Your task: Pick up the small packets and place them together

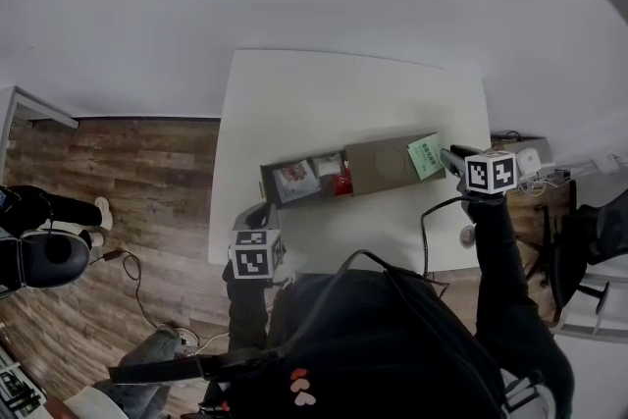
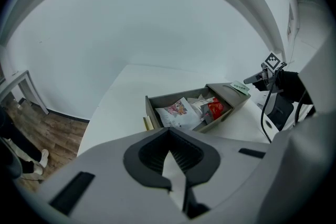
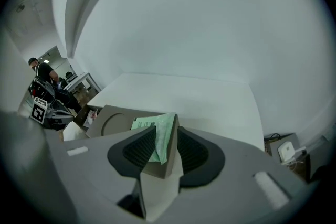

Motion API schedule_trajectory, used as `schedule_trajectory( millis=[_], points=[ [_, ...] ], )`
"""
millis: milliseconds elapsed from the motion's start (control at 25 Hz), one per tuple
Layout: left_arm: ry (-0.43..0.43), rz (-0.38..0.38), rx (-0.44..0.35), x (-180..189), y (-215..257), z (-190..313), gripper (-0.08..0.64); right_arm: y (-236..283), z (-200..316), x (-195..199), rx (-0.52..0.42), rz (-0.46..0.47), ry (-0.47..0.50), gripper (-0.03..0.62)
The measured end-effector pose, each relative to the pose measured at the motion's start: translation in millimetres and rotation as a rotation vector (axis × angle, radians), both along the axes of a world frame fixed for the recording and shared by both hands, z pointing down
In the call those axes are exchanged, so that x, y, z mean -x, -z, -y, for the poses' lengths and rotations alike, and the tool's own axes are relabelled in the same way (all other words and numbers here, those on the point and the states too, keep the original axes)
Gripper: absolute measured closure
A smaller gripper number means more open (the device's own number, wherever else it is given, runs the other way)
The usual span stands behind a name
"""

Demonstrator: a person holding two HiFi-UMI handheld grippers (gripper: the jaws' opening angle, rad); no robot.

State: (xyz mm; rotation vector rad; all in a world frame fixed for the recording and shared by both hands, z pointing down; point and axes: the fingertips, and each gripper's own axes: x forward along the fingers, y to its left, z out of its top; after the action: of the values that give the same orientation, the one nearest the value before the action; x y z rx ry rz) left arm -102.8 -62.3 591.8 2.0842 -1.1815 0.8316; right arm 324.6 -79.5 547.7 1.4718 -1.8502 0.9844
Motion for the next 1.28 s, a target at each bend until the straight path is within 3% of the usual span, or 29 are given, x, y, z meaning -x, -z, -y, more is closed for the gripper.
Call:
schedule_trajectory(
  millis=[120, 280, 520, 760, 1000, 1120, 1280],
  points=[
    [-0.001, -0.001, 0.0, 0, 0, 0, 0.56, 25, 9, 4, -0.073, -0.044, 0.025, 0.491],
    [-0.004, -0.002, -0.005, -1, 1, 0, 0.56, 58, 28, 32, -0.17, -0.106, 0.141, 0.491],
    [-0.011, -0.003, -0.001, 0, 3, -2, 0.56, 85, 43, 133, -0.254, -0.118, 0.469, 0.491],
    [-0.013, -0.012, 0.005, 0, 3, -3, 0.559, 46, 31, 230, -0.145, -0.148, 0.854, 0.491],
    [-0.002, -0.02, -0.001, 1, 0, 0, 0.559, 7, 10, 286, 0.013, -0.182, 1.159, 0.491],
    [-0.011, -0.021, -0.005, 0, 1, 0, 0.56, -11, 5, 297, 0.085, -0.252, 1.28, 0.491],
    [-0.021, -0.017, -0.006, 0, 1, 1, 0.56, -31, 2, 308, 0.188, -0.284, 1.37, 0.492]
  ],
)
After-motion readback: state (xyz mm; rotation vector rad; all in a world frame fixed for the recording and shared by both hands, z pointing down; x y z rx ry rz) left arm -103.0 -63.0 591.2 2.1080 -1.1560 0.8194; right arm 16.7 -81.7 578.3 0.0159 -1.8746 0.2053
